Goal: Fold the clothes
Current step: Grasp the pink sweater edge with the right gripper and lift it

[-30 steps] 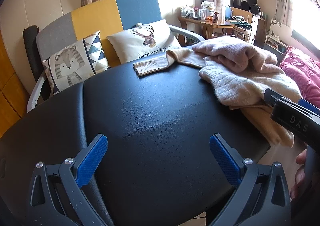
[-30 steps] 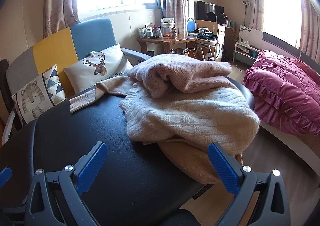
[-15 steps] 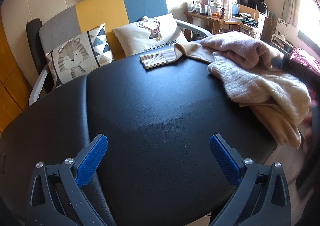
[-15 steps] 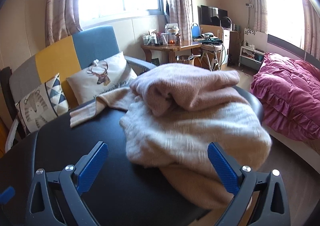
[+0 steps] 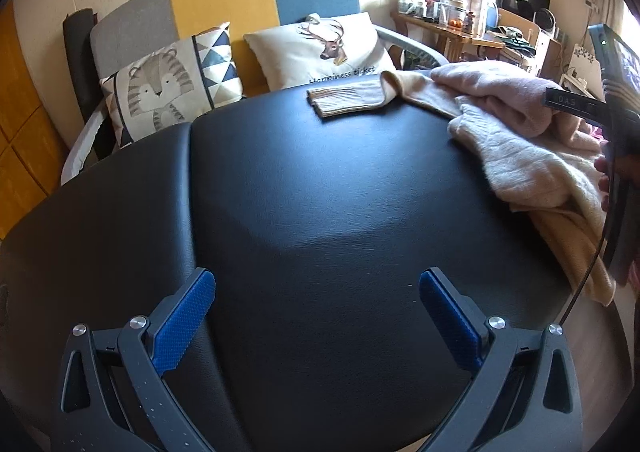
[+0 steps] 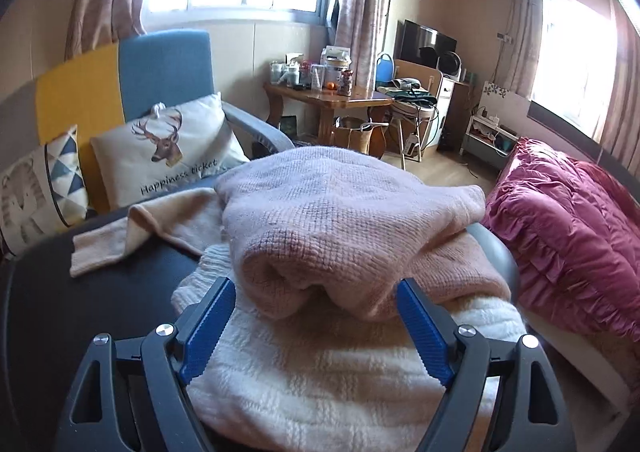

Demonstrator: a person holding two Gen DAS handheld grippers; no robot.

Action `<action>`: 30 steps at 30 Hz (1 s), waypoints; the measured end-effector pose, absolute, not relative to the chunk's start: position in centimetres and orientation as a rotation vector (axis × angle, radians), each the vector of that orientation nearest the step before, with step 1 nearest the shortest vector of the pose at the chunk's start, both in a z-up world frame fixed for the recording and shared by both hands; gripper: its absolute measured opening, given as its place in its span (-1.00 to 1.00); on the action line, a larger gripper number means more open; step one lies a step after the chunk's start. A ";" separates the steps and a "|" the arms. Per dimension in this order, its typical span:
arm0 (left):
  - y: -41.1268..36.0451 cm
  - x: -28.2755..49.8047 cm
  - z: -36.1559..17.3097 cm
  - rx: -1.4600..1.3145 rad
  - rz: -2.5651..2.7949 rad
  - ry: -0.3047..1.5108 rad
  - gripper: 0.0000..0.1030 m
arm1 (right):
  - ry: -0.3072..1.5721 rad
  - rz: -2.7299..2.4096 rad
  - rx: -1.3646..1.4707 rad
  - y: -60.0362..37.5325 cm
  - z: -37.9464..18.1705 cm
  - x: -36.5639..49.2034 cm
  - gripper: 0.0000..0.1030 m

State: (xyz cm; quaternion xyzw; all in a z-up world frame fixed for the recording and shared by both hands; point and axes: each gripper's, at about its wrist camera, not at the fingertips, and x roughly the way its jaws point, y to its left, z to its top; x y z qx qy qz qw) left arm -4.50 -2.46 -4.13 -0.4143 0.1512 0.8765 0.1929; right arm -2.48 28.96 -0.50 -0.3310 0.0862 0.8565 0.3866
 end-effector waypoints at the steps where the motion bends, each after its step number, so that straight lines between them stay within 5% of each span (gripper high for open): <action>1: -2.7 -4.7 -4.2 -1.168 2.459 0.412 1.00 | 0.199 2.177 -0.849 29.1 -0.7 -2.9 0.64; 8: -4.4 -6.0 -5.0 -1.216 2.447 0.347 1.00 | 0.084 2.183 -0.895 30.2 -2.0 -5.5 0.64; 19: -7.2 -7.2 -6.3 -1.288 2.462 0.304 1.00 | 0.214 2.105 -1.066 34.0 -5.0 -6.3 0.82; 20: -7.3 -7.3 -6.4 -1.296 2.460 0.299 1.00 | 0.232 2.100 -1.078 34.3 -5.2 -6.2 0.77; 22: -7.6 -7.4 -6.5 -1.303 2.462 0.300 1.00 | 0.252 2.121 -1.063 34.4 -4.9 -5.7 0.22; 25: -8.5 -7.3 -6.6 -1.303 2.479 0.310 1.00 | 0.279 2.157 -1.034 34.3 -4.3 -5.2 -0.21; 30: -10.0 -7.2 -6.8 -1.304 2.508 0.327 1.00 | 0.345 2.208 -0.964 34.3 -3.0 -4.4 -0.44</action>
